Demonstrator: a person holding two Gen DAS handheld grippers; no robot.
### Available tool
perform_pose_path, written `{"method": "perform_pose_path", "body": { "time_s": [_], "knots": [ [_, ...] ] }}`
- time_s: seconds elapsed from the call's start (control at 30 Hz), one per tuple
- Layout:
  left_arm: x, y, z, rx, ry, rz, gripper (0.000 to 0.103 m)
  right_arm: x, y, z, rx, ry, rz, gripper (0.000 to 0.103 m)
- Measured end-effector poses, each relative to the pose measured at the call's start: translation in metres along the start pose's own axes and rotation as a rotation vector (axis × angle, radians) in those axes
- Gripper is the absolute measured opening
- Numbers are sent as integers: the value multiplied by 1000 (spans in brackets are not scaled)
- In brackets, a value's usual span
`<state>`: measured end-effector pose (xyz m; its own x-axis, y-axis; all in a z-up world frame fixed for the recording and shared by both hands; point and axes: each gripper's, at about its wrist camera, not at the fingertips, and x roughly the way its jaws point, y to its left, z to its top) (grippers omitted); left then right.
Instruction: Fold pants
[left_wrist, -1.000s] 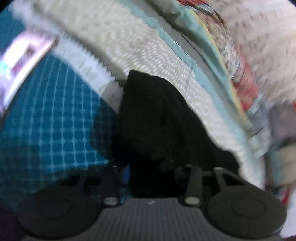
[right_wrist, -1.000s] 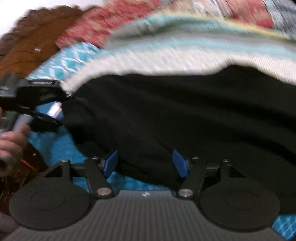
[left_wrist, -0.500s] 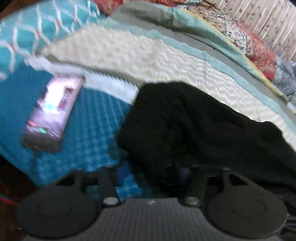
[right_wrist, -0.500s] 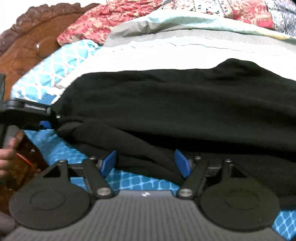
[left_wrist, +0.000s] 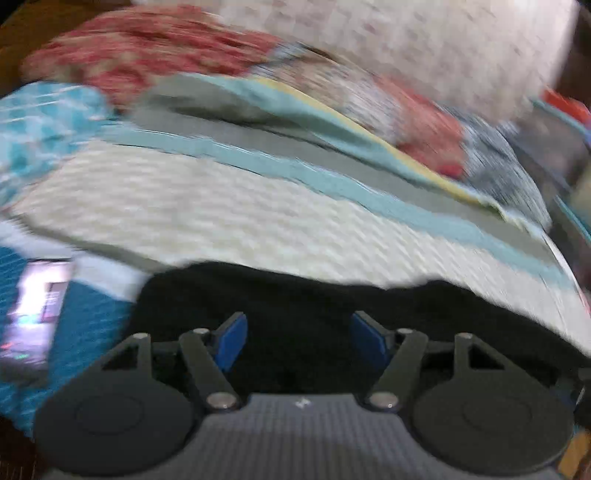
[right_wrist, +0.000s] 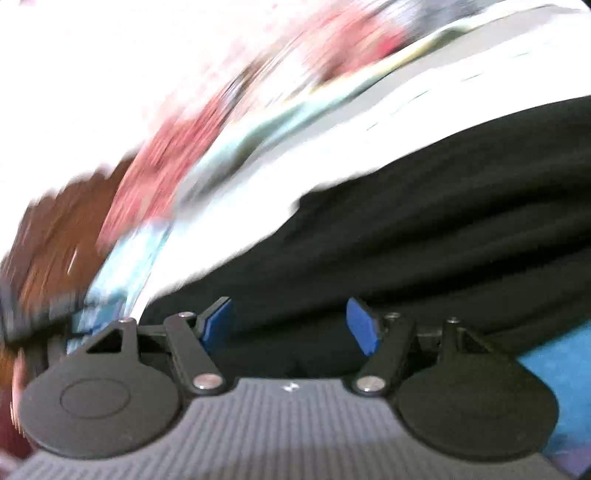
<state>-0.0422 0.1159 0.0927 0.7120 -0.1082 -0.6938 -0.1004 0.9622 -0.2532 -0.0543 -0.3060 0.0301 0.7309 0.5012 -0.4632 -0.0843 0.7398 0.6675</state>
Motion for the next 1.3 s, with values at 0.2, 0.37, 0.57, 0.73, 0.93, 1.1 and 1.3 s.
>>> {"method": "perform_pose_path", "body": {
  "time_s": [0.2,0.37,0.57,0.73,0.93,1.1,1.3],
  "knots": [
    [63,-34,-31,69,224,3,64,-102,-102,11,209,-330,-322,70],
    [78,-45,-49,164,294,129,59,-145,-161,19,332,-486,-506,71],
    [83,-48,-43,147,335,181,59,-129,-195,44,365,-507,-440,67],
    [90,-56,-38,167,342,222,58,-127,-195,59,333,-535,-445,64],
    [75,-69,-26,141,303,188,58,-111,-190,82,175,-446,-527,18],
    [67,-80,-21,147,277,159,58,-111,-155,87,60,-436,-496,9],
    [62,-77,-24,95,272,121,58,-72,-69,72,-190,-324,-307,8]
  ]
}}
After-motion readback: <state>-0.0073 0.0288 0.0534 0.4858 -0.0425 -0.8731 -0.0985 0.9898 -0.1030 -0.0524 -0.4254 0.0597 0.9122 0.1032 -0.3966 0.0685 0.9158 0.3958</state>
